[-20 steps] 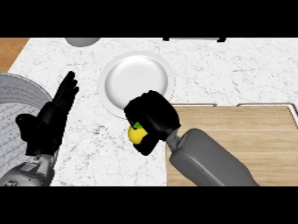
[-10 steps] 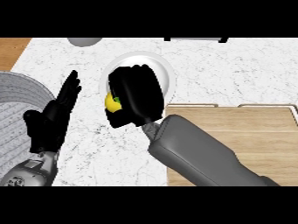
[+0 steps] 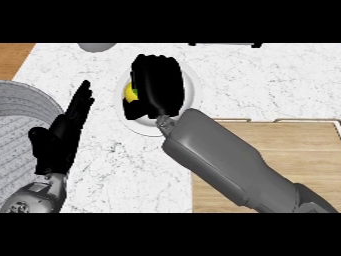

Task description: Pick the lemon from the tray and place it in the plate

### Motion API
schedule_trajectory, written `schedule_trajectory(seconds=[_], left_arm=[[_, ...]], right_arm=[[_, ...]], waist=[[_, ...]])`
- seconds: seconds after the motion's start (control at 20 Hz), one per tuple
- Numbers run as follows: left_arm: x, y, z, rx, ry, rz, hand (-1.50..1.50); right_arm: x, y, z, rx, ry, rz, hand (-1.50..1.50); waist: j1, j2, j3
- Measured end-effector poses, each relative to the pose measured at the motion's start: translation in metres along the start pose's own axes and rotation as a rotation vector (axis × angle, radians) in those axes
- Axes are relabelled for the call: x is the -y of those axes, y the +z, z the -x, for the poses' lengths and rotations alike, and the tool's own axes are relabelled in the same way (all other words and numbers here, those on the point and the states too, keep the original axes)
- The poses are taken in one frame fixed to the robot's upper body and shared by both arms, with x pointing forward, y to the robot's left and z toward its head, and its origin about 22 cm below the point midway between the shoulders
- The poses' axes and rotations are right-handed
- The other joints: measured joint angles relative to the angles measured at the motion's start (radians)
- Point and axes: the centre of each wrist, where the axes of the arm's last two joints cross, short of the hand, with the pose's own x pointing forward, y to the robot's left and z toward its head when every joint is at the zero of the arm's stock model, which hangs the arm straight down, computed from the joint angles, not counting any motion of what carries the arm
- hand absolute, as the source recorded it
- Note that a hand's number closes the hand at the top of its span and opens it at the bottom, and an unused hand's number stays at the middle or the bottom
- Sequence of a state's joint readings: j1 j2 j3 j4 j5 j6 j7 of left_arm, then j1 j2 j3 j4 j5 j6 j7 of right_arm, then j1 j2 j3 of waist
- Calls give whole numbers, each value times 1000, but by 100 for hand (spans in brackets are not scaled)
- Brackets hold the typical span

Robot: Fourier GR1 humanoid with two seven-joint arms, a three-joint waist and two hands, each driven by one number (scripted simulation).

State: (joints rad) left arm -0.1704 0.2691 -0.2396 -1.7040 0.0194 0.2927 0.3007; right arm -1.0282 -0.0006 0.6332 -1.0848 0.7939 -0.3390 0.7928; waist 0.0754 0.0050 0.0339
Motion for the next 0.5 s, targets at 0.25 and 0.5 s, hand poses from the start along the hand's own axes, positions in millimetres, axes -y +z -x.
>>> schedule_trajectory(seconds=[0.25, 0.5], left_arm=[[-4, -2, -1, 6, -8, -4, 0], [-4, -2, -4, 8, -6, 5, 0]], right_arm=[[-10, -15, 12, -51, 31, -16, 150], [-23, -26, 33, -113, 63, -107, 150]], waist=[[1, 6, 2], [7, 13, 2]])
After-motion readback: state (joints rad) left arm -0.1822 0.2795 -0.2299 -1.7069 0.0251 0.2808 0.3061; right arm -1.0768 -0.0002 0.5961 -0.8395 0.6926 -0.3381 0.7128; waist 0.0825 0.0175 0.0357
